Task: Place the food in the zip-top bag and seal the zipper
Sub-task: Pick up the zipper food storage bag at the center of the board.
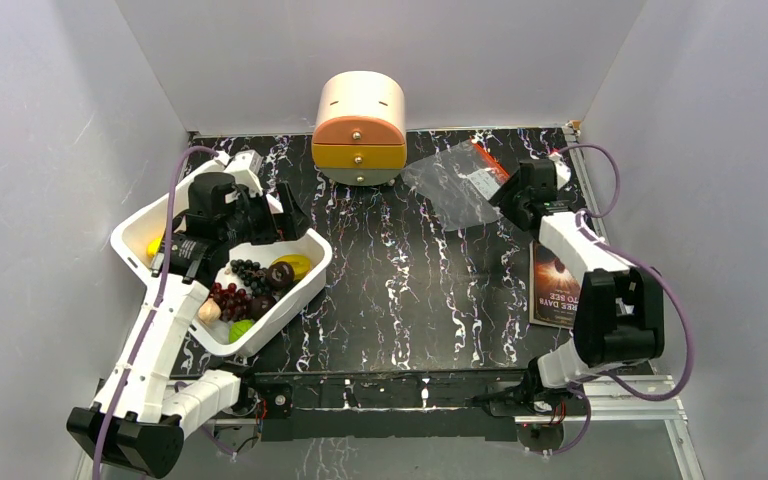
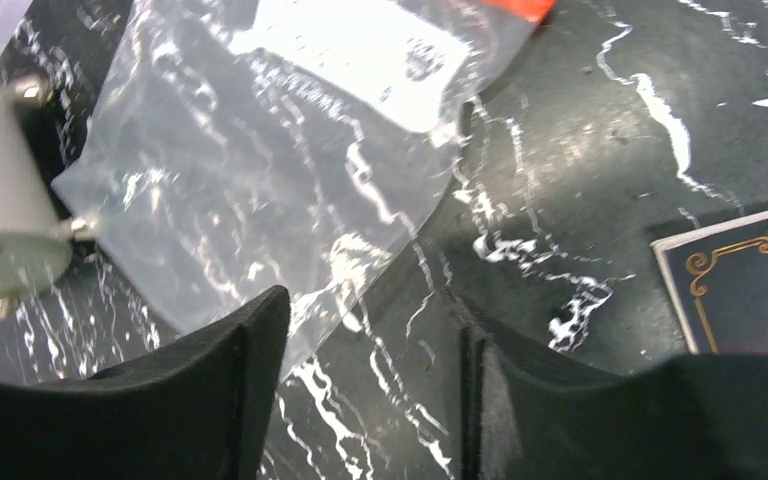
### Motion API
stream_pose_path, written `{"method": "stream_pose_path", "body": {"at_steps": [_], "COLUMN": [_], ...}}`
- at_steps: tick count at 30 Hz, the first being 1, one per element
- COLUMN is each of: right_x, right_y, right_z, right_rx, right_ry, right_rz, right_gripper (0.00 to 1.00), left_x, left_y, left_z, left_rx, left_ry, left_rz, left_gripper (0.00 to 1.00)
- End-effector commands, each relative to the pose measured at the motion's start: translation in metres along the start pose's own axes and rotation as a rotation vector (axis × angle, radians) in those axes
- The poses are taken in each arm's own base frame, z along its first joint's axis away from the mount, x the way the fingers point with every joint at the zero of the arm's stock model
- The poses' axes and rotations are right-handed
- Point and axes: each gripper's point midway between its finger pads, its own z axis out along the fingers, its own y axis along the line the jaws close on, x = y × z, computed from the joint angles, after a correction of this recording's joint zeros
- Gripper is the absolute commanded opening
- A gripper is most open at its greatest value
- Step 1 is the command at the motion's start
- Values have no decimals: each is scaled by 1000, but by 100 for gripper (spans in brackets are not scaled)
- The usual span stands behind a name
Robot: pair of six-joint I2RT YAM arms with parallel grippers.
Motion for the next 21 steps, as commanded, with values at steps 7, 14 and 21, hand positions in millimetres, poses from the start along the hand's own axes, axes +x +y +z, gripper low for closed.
{"method": "stream_pose_path", "body": {"at_steps": [7, 14, 21], "right_x": [-55, -65, -57], "right_y": [-11, -27, -39], "right_z": [37, 70, 96], "right_rx": [-51, -32, 0], "right_ry": [-149, -149, -109], "right_rz": [162, 253, 305], "right_gripper": [43, 36, 38], "left_x": [8, 8, 15], "left_y": [-10, -12, -20], "left_z": [-3, -6, -10], "left_rx": [55, 62, 107], "left_ry": [63, 58, 89], "left_rz": [2, 2, -5], "left_gripper": [98, 99, 98]}}
